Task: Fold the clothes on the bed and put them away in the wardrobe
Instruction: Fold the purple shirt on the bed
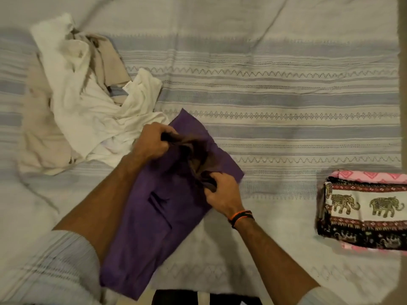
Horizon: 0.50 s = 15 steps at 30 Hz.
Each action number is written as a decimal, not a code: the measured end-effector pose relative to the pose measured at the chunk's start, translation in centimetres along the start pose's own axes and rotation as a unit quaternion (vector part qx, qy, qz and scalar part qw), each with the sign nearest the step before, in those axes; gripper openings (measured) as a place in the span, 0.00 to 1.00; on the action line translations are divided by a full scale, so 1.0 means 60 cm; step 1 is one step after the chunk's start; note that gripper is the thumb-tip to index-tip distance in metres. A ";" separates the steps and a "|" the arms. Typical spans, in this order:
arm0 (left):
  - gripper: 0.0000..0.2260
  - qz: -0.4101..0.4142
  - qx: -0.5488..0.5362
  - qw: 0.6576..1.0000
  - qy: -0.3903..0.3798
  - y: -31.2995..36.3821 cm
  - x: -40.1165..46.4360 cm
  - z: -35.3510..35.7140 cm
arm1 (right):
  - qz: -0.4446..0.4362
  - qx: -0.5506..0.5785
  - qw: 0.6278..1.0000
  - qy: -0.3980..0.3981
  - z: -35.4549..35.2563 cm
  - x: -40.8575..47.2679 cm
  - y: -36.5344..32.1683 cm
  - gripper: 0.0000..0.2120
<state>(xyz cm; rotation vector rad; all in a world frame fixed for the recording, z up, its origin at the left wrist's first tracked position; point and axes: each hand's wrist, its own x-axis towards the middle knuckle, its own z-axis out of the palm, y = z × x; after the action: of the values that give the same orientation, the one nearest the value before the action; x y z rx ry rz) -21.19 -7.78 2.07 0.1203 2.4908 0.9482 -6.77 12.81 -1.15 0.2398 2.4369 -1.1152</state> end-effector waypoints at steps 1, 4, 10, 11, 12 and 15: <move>0.19 -0.006 0.024 1.000 -0.007 -0.022 -0.019 -0.002 | -0.010 -0.016 1.000 -0.015 0.021 -0.014 -0.004 0.20; 0.16 0.002 0.122 0.991 -0.047 -0.083 -0.078 -0.008 | -0.056 -0.058 0.995 -0.052 0.078 -0.057 -0.011 0.20; 0.13 -0.035 0.354 0.930 -0.091 -0.175 -0.163 -0.006 | -0.152 -0.092 0.978 -0.111 0.152 -0.112 -0.006 0.11; 0.11 -0.029 0.340 0.938 -0.065 -0.182 -0.172 -0.002 | -0.162 -0.079 0.980 -0.086 0.158 -0.119 -0.006 0.10; 0.11 -0.025 0.311 0.950 -0.027 -0.190 -0.184 -0.001 | -0.170 -0.065 0.982 -0.059 0.165 -0.128 -0.008 0.09; 0.11 -0.019 0.257 0.965 0.051 -0.190 -0.200 0.002 | -0.173 -0.072 0.980 -0.063 0.172 -0.139 -0.018 0.12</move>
<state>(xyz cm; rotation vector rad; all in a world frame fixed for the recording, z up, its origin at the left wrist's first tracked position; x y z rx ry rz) -9.54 -19.25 -0.68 0.1932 2.7689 0.2768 3.60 4.58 -2.49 -0.3032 2.4880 -1.0479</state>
